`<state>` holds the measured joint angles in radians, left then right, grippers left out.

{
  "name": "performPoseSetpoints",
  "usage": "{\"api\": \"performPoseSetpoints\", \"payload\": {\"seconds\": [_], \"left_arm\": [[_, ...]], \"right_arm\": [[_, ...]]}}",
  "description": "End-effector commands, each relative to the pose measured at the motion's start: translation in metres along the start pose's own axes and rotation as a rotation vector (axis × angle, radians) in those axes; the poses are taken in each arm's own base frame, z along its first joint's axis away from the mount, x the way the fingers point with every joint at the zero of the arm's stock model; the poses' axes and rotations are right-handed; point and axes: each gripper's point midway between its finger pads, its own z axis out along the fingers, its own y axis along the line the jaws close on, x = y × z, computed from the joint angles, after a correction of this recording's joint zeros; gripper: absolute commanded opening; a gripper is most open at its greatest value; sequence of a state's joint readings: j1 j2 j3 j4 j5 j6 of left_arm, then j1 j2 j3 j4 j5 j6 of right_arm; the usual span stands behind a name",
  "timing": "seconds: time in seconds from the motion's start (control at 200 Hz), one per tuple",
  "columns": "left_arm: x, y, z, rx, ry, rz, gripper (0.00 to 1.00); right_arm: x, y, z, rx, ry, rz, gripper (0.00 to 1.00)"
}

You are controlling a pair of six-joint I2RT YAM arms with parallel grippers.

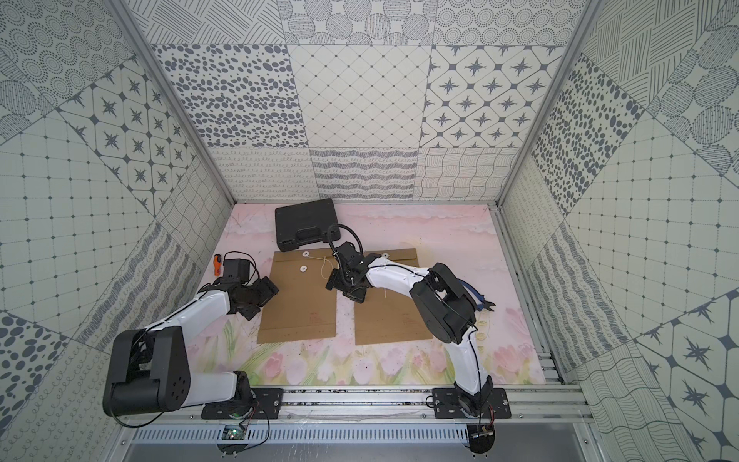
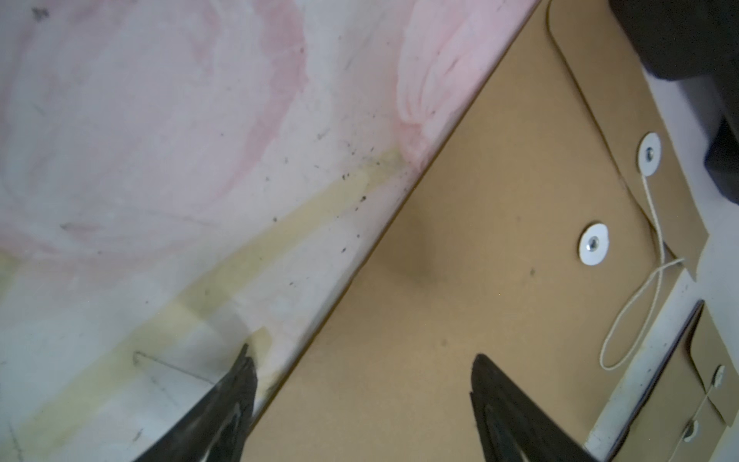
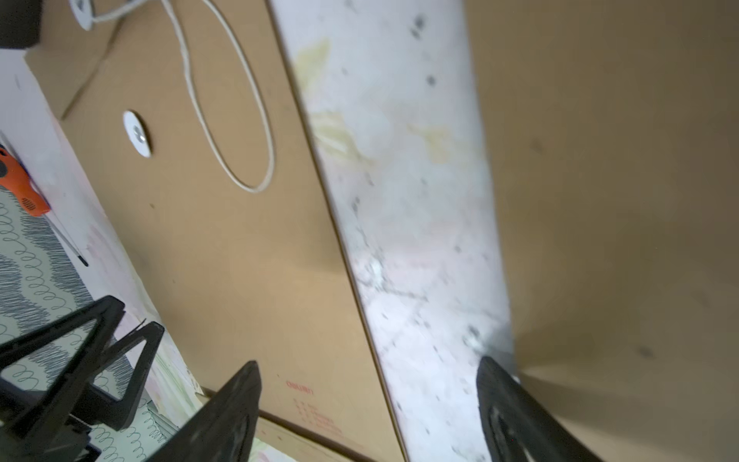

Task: Close the mouth of the file bag
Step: Pick up the file bag from the center of the board.

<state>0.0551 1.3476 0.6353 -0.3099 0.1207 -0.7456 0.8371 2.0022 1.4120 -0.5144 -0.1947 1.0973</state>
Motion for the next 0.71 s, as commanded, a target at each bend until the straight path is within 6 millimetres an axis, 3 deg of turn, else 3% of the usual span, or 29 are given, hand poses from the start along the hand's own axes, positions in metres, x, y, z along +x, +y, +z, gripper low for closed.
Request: {"api": "performPoseSetpoints", "payload": {"seconds": [0.0,0.09,0.4,0.53,0.7], "left_arm": [[0.003,0.005,0.000,0.004,-0.009,-0.027,0.84],[0.011,0.010,0.001,0.003,0.007,-0.034,0.83],[0.031,0.017,0.013,0.031,0.043,-0.076,0.82],[0.040,0.018,0.017,0.041,0.066,-0.087,0.81],[0.043,0.020,0.017,0.039,0.069,-0.078,0.81]], "right_arm": [[0.028,0.003,-0.011,-0.016,0.045,0.026,0.86],[0.045,0.004,-0.005,-0.054,0.104,0.051,0.86],[0.061,0.026,0.028,-0.172,0.213,0.065,0.85],[0.060,0.036,0.028,-0.208,0.214,0.044,0.85],[0.067,0.067,0.013,-0.392,0.255,-0.038,0.83]]}}
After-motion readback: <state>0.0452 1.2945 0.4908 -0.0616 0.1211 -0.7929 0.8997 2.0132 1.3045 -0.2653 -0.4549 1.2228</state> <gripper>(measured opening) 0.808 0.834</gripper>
